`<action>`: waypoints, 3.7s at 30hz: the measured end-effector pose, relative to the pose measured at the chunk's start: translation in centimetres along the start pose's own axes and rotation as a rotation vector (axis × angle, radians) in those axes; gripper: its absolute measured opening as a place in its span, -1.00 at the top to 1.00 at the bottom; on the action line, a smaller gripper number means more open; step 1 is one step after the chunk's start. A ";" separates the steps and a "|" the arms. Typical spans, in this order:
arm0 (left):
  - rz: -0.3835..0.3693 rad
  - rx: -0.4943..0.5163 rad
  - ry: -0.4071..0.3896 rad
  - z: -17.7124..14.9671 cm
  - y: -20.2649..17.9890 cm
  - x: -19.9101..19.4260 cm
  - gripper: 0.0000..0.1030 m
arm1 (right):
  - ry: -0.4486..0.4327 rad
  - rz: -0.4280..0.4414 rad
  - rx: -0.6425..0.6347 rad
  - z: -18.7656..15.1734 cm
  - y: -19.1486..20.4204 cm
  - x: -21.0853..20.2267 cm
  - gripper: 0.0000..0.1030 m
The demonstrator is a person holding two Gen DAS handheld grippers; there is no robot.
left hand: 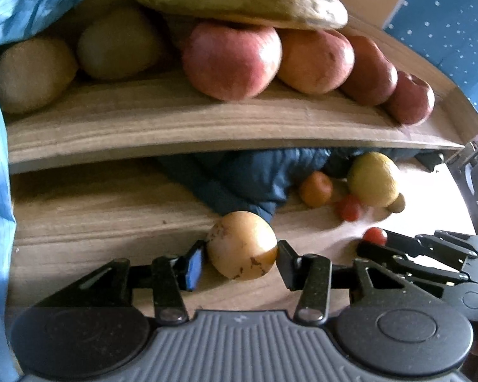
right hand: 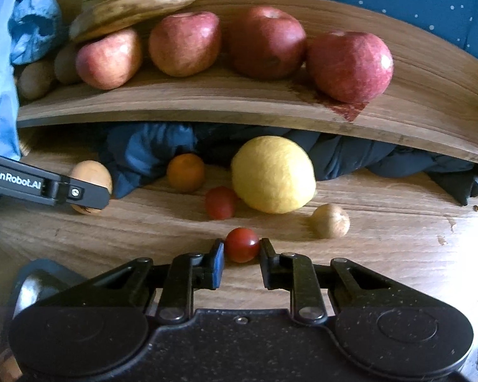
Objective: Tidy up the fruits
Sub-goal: 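Carry the pale fruit and cherry tomato with both tools over the tray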
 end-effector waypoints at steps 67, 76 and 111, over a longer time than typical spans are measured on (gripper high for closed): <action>-0.024 -0.078 -0.013 -3.0 -0.4 -1.3 0.00 | 0.014 0.112 -0.115 -0.6 3.8 0.2 0.31; -0.016 -0.078 -0.013 -3.1 -0.5 -1.3 0.00 | 0.021 0.124 -0.116 -0.8 3.9 0.0 0.44; -0.069 0.064 -0.055 -5.9 -9.0 -4.7 0.00 | -0.110 0.092 -0.064 -6.0 1.0 -9.2 0.48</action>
Point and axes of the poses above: each gripper's, at about its wrist camera, not at the fingertips, and x roughly the way its jaws point, y to its left, z to its top, the point moved 1 cm from there along x, roughly the way its jaws point, and after that the axes turned 4 degrees about z, right-handed, at the moved point
